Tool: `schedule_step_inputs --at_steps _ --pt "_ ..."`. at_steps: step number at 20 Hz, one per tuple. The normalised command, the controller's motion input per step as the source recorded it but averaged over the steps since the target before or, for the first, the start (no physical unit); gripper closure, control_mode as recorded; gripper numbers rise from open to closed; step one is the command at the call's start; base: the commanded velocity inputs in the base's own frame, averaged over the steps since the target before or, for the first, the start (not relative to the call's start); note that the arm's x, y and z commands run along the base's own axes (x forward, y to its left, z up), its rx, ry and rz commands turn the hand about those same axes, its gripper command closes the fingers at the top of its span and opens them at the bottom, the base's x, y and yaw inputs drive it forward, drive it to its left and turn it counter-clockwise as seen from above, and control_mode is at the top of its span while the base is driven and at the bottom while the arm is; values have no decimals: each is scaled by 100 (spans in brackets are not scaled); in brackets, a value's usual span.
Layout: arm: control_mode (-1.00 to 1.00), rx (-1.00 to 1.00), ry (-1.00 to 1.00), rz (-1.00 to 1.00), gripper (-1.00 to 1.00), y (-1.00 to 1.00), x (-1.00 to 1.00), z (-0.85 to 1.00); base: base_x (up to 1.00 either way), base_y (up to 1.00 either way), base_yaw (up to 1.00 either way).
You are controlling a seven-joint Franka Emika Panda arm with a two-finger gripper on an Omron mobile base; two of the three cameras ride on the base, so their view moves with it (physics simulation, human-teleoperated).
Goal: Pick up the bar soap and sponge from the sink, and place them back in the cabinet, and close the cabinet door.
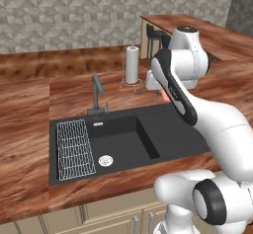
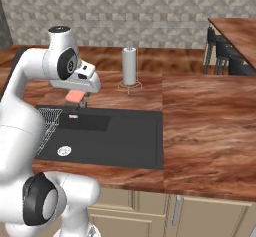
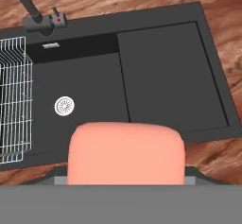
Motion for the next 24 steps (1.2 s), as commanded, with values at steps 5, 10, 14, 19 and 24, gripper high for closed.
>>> schedule_step_inputs --at_steps 5,10,14,19,24 --pt "-100 0 0 0 100 -7 -44 0 0 0 0" --pt "100 0 0 0 100 0 -14 0 -78 0 4" --pt "100 0 0 0 100 0 0 0 -100 5 33" --pt "100 0 0 0 100 0 0 0 -83 35 69" --pt "100 0 0 0 100 0 0 0 -54 41 91"
